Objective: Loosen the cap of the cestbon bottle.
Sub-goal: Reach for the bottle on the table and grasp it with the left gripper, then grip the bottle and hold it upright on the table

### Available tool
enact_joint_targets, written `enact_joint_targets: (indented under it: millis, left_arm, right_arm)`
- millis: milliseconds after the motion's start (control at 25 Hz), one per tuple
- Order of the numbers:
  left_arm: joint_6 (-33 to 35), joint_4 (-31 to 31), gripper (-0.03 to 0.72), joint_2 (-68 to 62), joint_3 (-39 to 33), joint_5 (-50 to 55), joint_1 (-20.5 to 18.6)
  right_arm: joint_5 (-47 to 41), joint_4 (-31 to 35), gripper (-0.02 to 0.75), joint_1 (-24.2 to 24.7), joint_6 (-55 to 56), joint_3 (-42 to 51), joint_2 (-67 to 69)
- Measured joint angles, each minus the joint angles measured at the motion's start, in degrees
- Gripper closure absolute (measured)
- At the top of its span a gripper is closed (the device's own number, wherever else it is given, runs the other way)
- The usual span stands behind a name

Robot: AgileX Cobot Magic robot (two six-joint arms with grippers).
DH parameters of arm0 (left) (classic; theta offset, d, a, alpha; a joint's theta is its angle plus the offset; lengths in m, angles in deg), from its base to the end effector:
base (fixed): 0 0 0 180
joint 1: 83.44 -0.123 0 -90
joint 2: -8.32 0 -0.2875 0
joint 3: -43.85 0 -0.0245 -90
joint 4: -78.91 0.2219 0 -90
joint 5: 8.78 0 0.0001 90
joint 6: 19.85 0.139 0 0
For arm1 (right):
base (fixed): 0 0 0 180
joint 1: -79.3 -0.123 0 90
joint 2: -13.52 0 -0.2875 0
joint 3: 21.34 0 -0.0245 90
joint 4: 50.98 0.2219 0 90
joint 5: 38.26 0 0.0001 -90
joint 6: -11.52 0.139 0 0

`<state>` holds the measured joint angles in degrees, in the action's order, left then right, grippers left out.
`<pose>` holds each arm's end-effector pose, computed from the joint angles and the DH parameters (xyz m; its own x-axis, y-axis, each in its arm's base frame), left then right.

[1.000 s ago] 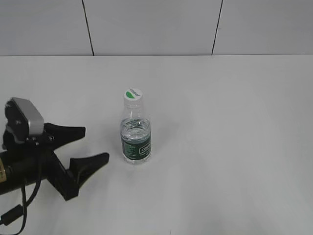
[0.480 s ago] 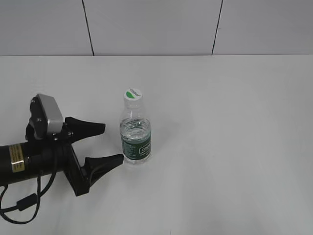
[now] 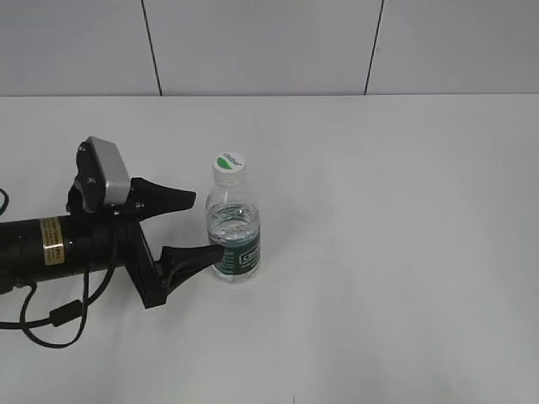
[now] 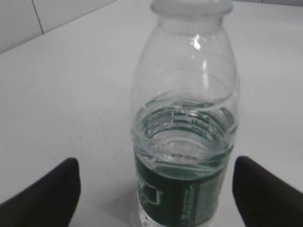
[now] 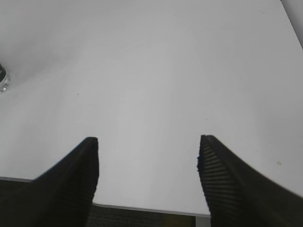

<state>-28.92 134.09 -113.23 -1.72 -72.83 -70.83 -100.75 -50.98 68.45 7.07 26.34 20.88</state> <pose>0.2771 -0.1671 0.1137 -0.1069 0.2952 -0.9494 0.9000 0.4345 0.0337 0.0058 0.0011 0.2427 -0.4380 -0.1629 -0.8841 -0.2229 0.9724 -0.0688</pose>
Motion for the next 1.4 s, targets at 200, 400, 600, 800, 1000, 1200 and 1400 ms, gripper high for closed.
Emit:
enact_joint_targets:
  millis: [200, 400, 600, 800, 1000, 1200, 1400]
  left_arm:
    - [-0.30, 0.13, 0.092, -2.38, 2.47, 0.20, 2.44]
    - [-0.30, -0.73, 0.090, -4.78, 5.46, 0.77, 5.03]
    - [-0.32, -2.30, 0.095, -5.03, 6.88, 5.51, 5.97]
    - [-0.32, -2.39, 0.106, -5.10, 6.88, 5.98, 6.19]
    - [-0.42, -2.07, 0.253, -5.10, 6.88, 4.08, 6.26]
    - [-0.40, -2.27, 0.276, -5.28, 6.88, -0.93, 6.26]
    - [-0.40, -1.94, 0.276, -5.28, 6.88, -1.73, 6.26]
  right_arm:
    - [0.00, 0.00, 0.234, 0.00, 0.00, 0.00, 0.00]
    - [0.00, 0.00, 0.234, 0.00, 0.00, 0.00, 0.00]
    - [0.00, 0.00, 0.234, 0.00, 0.00, 0.00, 0.00]
    - [0.00, 0.00, 0.234, 0.00, 0.00, 0.00, 0.00]
    - [0.00, 0.00, 0.234, 0.00, 0.00, 0.00, 0.00]
    - [0.00, 0.00, 0.234, 0.00, 0.00, 0.00, 0.00]
    - [0.00, 0.00, 0.234, 0.00, 0.00, 0.00, 0.00]
